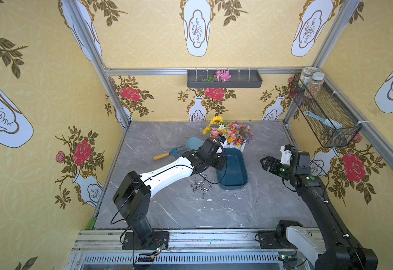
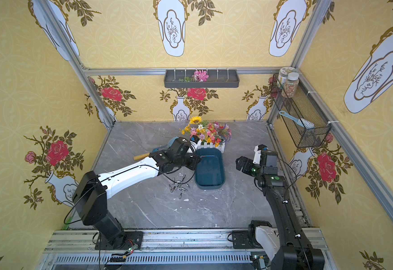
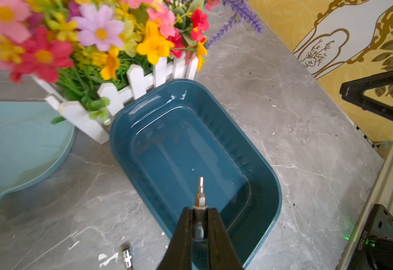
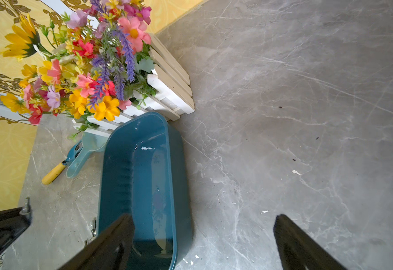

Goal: Put the bit on the desktop into the storage box
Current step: Place the screwdriver bit in the storage box.

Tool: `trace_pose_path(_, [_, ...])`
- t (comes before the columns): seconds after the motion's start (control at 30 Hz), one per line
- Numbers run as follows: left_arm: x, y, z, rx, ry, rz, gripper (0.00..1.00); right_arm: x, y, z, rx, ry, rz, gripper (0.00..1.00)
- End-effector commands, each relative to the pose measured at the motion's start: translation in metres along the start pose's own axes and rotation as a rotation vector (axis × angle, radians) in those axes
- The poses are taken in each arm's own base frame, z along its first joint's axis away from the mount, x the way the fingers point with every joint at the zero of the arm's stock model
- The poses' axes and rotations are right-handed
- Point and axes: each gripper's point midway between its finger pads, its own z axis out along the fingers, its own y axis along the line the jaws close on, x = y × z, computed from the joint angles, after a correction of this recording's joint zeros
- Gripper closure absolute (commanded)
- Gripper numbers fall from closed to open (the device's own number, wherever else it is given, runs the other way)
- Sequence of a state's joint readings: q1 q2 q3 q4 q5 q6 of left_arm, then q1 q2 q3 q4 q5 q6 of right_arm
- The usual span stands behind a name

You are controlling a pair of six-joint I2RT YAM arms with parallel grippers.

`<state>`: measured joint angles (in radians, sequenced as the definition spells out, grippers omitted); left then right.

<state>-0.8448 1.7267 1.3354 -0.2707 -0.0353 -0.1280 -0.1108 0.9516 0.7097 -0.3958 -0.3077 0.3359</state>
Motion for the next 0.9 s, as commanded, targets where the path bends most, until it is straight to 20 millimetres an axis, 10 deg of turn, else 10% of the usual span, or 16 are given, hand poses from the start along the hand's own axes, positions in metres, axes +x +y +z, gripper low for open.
trace_pose_path(0.0, [0.003,-0.014,0.019,0.038,0.029,0.035,0.92,-0.001,0.001,-0.004,0.000,-0.011,-0.005,0.03])
trace_pose_path(0.4, [0.028,-0.008,0.072,0.022,0.135,0.009,0.92,0.004,-0.001,-0.004,0.006,-0.006,-0.001,0.03])
trace_pose_path(0.87, [0.030,-0.006,0.078,0.008,0.146,0.017,0.86,0.000,0.000,-0.002,0.004,-0.007,-0.007,0.03])
